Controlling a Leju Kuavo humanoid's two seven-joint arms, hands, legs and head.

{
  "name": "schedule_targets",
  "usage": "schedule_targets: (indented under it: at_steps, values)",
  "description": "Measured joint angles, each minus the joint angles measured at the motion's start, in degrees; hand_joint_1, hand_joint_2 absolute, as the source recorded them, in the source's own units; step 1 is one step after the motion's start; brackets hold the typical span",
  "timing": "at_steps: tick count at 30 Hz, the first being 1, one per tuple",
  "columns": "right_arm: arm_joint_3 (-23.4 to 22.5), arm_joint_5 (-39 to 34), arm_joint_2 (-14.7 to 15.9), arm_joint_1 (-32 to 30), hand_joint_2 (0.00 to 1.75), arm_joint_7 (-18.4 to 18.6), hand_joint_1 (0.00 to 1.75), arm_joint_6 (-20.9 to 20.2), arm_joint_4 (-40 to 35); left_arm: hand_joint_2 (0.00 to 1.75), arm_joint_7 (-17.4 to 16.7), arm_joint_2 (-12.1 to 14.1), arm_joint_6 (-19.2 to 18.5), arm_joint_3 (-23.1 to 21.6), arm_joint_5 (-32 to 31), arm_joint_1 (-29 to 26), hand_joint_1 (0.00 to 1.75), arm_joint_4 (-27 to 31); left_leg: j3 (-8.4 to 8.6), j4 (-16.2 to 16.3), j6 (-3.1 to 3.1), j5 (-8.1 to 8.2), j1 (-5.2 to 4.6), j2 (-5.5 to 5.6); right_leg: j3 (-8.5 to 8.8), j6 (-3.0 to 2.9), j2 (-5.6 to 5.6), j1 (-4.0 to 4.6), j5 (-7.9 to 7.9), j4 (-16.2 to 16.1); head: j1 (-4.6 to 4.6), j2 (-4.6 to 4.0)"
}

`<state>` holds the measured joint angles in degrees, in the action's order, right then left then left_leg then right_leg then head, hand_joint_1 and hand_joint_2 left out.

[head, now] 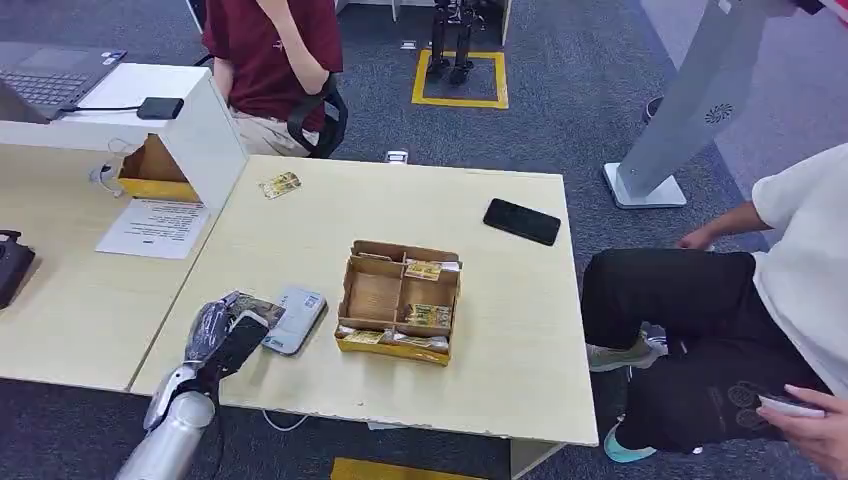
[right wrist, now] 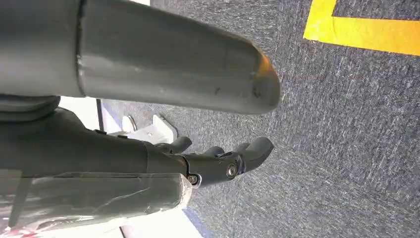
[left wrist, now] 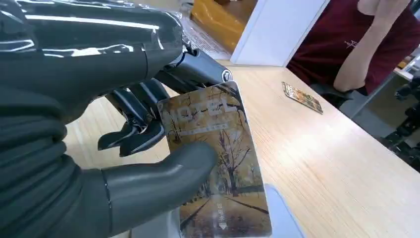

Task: Pass the card to the sensor for recognition and then transmit it.

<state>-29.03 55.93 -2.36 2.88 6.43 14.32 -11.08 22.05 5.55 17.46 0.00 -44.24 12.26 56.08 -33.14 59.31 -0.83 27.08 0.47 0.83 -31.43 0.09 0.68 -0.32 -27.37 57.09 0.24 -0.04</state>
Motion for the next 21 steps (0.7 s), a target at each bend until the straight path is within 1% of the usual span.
schedule_targets:
  at_steps: [4,8,21]
  values:
    - [-0.2,0.8,0.0,0.0,0.0,-0.2,0.0,-0.2,0.0,1.75,-1.0,0.0,1.4,-0.8,-2.2,0.3,1.75,-0.6,0.02,0.0,0.0,0.0,0.0,0.02,0.04,0.0,-0.01,0.0,0.0,0.0,0.0,0.0]
    - [-0.4,1.3,-0.1,0.0,0.0,-0.2,0.0,-0.4,0.0,1.75,-1.2,0.0,2.3,-0.9,-3.4,0.5,1.75,-1.5,0.06,0.0,0.01,0.0,0.0,0.01,0.07,0.0,-0.01,0.0,0.0,0.0,-0.02,0.0]
    - [-1.2,1.9,-0.1,0.0,0.0,-0.2,0.0,-0.5,0.0,1.75,-1.9,-0.4,3.4,-0.9,-4.6,0.8,1.75,-3.3,0.1,0.0,0.01,0.0,0.0,0.01,0.11,0.0,-0.01,0.0,0.0,0.0,-0.02,0.0]
